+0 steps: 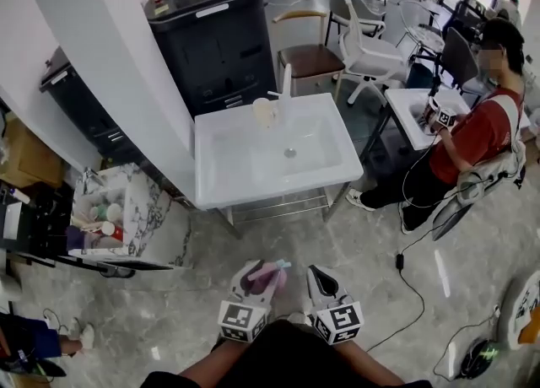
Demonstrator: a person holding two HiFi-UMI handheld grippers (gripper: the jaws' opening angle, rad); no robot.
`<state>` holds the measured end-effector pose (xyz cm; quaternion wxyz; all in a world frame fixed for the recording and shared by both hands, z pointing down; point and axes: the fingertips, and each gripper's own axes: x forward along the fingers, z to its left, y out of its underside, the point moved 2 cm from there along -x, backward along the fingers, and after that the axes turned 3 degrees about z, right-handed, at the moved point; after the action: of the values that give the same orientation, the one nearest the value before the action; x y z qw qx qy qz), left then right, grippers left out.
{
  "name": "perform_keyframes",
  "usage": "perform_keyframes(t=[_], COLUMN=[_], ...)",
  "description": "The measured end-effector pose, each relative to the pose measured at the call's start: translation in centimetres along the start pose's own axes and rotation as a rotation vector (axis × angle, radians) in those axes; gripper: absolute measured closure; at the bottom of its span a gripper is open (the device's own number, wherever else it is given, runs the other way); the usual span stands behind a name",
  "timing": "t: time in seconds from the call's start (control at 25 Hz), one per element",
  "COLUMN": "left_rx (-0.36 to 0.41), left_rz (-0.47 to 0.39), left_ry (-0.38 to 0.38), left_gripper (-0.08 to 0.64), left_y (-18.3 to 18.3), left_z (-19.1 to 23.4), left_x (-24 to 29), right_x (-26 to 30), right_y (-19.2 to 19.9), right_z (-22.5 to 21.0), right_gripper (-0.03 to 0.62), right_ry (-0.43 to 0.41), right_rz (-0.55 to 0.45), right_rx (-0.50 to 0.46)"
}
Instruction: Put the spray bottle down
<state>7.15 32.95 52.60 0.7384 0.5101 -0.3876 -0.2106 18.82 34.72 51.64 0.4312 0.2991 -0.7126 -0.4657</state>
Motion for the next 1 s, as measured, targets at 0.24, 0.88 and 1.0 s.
perform_keyframes(t=[0.24, 0.88, 1.0], left_rx=[0.003, -0.006, -0.004], left_rz=[-0.002, -0.052, -0.049], left_ry=[0.038, 0.032, 0.035], left_gripper=[0.393, 0.393, 0.393], left_y=[-2.7, -11.0, -11.8], left_z=[4.6, 20.4, 22.9], left_x=[4.0, 9.5, 9.9], right_x=[5.5, 22.3, 24.7], right_y=[-1.9, -11.0, -12.3], right_z=[-2.4, -0.6, 0.0], right_gripper=[0.594, 0.594, 0.594], right_ry=[0.056, 0.047, 0.062], right_rz=[0.019, 0.013, 0.000], right_rx=[0.012, -0.115, -0.103])
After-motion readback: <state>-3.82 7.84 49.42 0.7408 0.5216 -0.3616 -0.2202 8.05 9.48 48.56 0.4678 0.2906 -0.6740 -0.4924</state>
